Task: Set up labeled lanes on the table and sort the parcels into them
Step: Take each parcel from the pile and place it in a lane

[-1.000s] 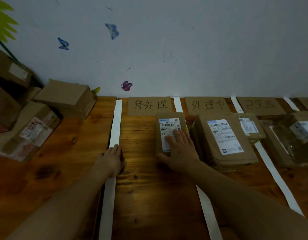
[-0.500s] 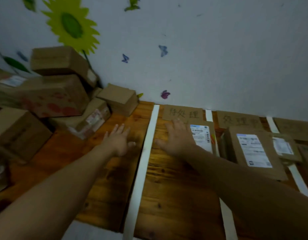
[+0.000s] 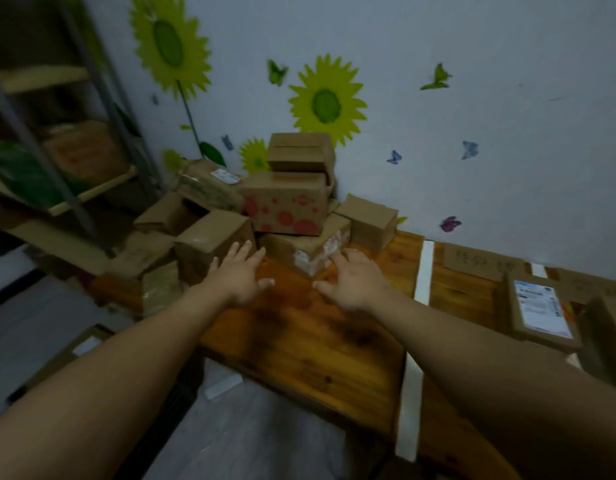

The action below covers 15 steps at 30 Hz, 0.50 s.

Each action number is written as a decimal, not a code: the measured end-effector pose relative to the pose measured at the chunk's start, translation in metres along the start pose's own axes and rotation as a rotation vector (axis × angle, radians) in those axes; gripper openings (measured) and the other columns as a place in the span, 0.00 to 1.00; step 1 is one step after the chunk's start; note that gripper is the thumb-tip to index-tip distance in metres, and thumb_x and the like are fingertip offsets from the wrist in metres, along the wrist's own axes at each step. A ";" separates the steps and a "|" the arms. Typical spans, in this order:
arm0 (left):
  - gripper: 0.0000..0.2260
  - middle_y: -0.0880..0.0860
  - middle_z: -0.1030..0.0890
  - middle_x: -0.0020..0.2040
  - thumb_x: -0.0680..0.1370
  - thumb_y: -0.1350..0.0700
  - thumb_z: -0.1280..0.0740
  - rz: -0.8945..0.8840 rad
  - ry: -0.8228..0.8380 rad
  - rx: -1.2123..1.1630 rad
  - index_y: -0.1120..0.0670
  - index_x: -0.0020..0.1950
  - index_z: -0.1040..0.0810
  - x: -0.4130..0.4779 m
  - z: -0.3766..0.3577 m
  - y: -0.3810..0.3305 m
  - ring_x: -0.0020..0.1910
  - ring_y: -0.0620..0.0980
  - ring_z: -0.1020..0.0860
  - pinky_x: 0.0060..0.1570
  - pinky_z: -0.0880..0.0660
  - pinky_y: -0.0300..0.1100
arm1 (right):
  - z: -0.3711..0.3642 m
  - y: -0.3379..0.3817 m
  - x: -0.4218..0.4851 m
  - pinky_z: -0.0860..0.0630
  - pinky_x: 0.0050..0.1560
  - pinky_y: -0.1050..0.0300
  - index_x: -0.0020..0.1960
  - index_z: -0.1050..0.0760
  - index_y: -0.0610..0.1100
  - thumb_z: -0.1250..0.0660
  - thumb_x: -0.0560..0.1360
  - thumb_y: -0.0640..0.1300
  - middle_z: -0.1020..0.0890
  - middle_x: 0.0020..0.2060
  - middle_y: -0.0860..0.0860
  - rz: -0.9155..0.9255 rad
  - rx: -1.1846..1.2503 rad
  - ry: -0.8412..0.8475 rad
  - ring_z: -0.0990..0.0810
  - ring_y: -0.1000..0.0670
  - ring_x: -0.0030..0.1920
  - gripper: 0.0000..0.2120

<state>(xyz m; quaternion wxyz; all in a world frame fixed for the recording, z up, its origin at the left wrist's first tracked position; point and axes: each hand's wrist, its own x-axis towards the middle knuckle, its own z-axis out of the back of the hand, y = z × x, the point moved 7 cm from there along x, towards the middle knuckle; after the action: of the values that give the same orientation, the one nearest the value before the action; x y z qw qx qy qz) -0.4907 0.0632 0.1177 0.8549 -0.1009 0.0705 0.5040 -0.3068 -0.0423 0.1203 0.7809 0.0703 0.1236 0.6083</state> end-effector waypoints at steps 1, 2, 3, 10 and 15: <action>0.34 0.49 0.59 0.78 0.76 0.36 0.43 0.020 -0.001 -0.010 0.44 0.77 0.55 -0.007 0.001 0.023 0.76 0.52 0.61 0.71 0.55 0.59 | -0.007 0.020 0.002 0.42 0.71 0.41 0.74 0.41 0.50 0.45 0.74 0.69 0.41 0.74 0.44 0.004 0.013 0.016 0.44 0.42 0.74 0.35; 0.34 0.49 0.59 0.78 0.76 0.36 0.43 0.042 0.000 -0.017 0.44 0.77 0.54 -0.014 0.002 0.044 0.76 0.52 0.61 0.71 0.55 0.59 | -0.014 0.039 0.004 0.40 0.70 0.41 0.75 0.42 0.50 0.45 0.74 0.70 0.41 0.74 0.44 0.003 0.027 0.038 0.44 0.41 0.74 0.36; 0.34 0.50 0.59 0.78 0.76 0.36 0.43 0.069 0.007 -0.028 0.45 0.77 0.54 -0.020 0.002 0.066 0.76 0.53 0.60 0.71 0.54 0.58 | -0.021 0.057 0.006 0.39 0.70 0.41 0.76 0.44 0.50 0.46 0.74 0.70 0.42 0.75 0.44 0.003 0.039 0.063 0.44 0.41 0.74 0.37; 0.33 0.55 0.53 0.78 0.78 0.41 0.40 0.263 -0.013 -0.304 0.48 0.77 0.50 -0.038 -0.003 0.180 0.76 0.57 0.55 0.73 0.50 0.54 | -0.059 0.145 0.036 0.41 0.72 0.45 0.77 0.47 0.47 0.44 0.75 0.68 0.43 0.75 0.44 0.037 0.107 0.210 0.44 0.41 0.74 0.38; 0.34 0.58 0.48 0.77 0.77 0.45 0.37 0.299 0.055 -0.475 0.54 0.77 0.49 -0.016 -0.024 0.215 0.74 0.58 0.44 0.71 0.42 0.53 | -0.088 0.187 0.076 0.37 0.70 0.45 0.76 0.45 0.50 0.40 0.76 0.62 0.39 0.73 0.45 0.049 0.219 0.253 0.39 0.43 0.72 0.34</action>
<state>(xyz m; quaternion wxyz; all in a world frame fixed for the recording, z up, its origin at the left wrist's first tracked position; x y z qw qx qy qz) -0.6871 0.1448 0.0759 0.7212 -0.3005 -0.0124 0.6240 -0.4880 0.0739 0.0759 0.7318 0.0809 0.2847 0.6139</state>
